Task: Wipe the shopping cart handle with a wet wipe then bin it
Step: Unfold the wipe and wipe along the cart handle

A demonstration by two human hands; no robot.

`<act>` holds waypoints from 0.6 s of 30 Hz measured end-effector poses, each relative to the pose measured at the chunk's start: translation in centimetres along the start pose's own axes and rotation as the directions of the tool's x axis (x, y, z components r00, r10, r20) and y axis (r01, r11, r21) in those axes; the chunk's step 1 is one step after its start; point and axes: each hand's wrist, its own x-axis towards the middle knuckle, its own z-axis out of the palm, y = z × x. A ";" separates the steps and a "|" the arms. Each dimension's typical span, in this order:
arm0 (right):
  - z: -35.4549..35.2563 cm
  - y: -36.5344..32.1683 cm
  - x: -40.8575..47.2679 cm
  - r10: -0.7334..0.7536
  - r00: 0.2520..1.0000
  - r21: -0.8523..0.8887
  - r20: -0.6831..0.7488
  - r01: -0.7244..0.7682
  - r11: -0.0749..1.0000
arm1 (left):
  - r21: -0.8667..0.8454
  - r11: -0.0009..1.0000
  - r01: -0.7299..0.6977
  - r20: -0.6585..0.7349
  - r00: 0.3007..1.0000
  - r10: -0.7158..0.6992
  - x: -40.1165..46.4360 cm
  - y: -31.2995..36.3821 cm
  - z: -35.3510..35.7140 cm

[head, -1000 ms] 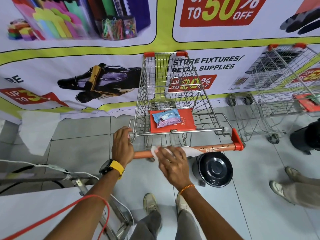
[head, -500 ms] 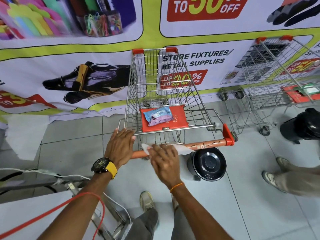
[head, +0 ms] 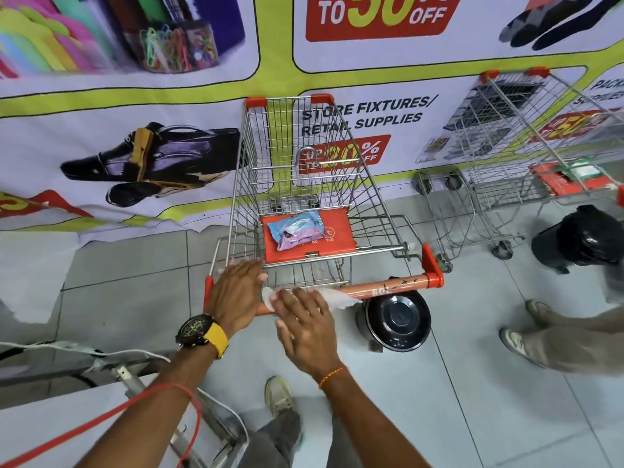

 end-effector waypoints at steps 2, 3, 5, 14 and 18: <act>-2.1 3.2 -1.2 0.110 0.991 -0.021 -0.071 -0.112 0.994 | -0.021 0.999 0.044 -0.028 0.999 -0.044 -0.1 -0.1 0.2; -3.4 5.3 -1.9 0.193 0.973 -0.035 -0.130 -0.199 0.979 | -0.022 0.999 0.049 -0.044 0.998 -0.050 -0.2 -0.2 0.4; -6.0 8.8 -3.2 0.296 0.933 -0.041 -0.204 -0.310 0.950 | -0.013 0.998 0.059 -0.073 0.996 -0.060 -0.3 0.0 0.6; 0.2 0.3 -1.5 0.106 0.993 0.026 0.055 -0.107 0.994 | -0.056 0.980 0.192 -0.120 0.973 -0.197 -0.2 1.1 0.4; -1.3 3.9 -2.4 0.088 0.995 -0.038 0.054 -0.086 0.996 | -0.076 0.979 0.189 -0.105 0.975 -0.197 -0.4 0.8 0.3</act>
